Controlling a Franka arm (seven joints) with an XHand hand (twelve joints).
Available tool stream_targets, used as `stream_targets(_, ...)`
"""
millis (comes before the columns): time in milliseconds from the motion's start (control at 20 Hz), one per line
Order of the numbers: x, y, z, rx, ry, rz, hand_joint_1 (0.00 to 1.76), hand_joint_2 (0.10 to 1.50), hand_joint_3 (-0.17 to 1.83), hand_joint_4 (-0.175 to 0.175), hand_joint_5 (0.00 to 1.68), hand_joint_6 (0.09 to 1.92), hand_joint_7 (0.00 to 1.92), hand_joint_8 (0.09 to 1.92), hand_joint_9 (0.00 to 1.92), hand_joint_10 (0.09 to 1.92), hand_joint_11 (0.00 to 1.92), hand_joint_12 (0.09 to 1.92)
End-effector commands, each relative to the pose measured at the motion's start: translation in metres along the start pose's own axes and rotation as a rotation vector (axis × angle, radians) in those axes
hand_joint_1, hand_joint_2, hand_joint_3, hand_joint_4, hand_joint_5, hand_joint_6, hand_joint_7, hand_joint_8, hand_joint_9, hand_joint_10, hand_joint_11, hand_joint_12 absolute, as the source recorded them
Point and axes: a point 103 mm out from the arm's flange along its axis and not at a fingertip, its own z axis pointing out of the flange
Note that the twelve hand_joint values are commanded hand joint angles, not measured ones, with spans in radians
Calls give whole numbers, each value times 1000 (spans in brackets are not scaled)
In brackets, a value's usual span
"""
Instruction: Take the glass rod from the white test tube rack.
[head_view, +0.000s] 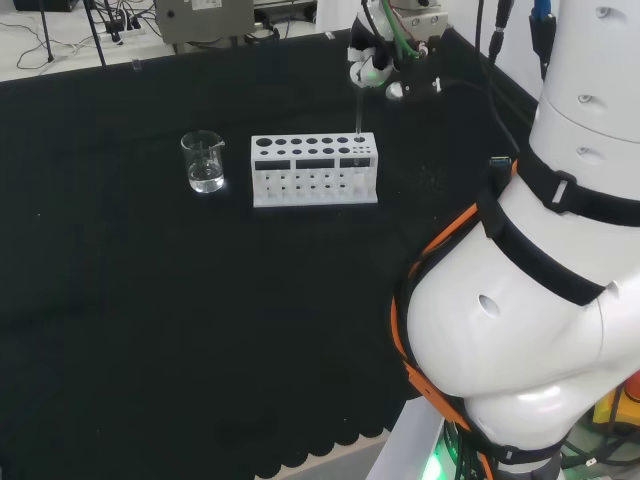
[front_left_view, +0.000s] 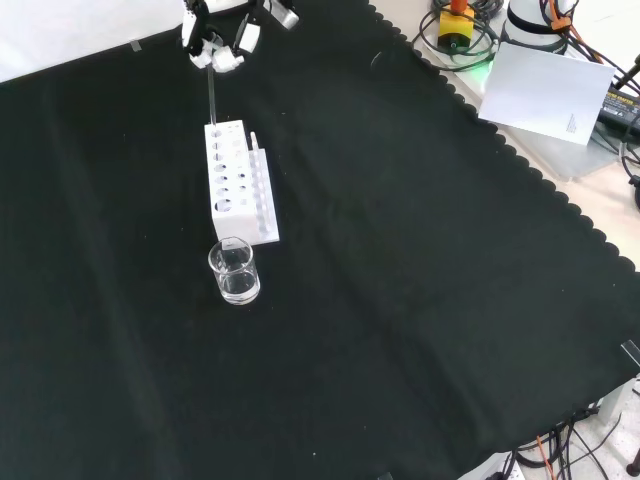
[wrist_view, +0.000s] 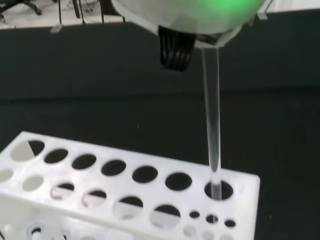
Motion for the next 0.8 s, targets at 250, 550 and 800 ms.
stream_targets(250,19,-16,-57,-13,-61,-16,1325,614,786,-175,1173,645,1292,961,1663,659,1576,959)
stream_targets(550,25,-37,-93,-43,-76,-31,1325,615,777,-175,1183,617,1297,952,1685,633,1585,963)
stream_targets(800,24,-47,-121,-90,-85,-46,1325,618,772,-175,1184,610,1295,954,1691,629,1587,963)
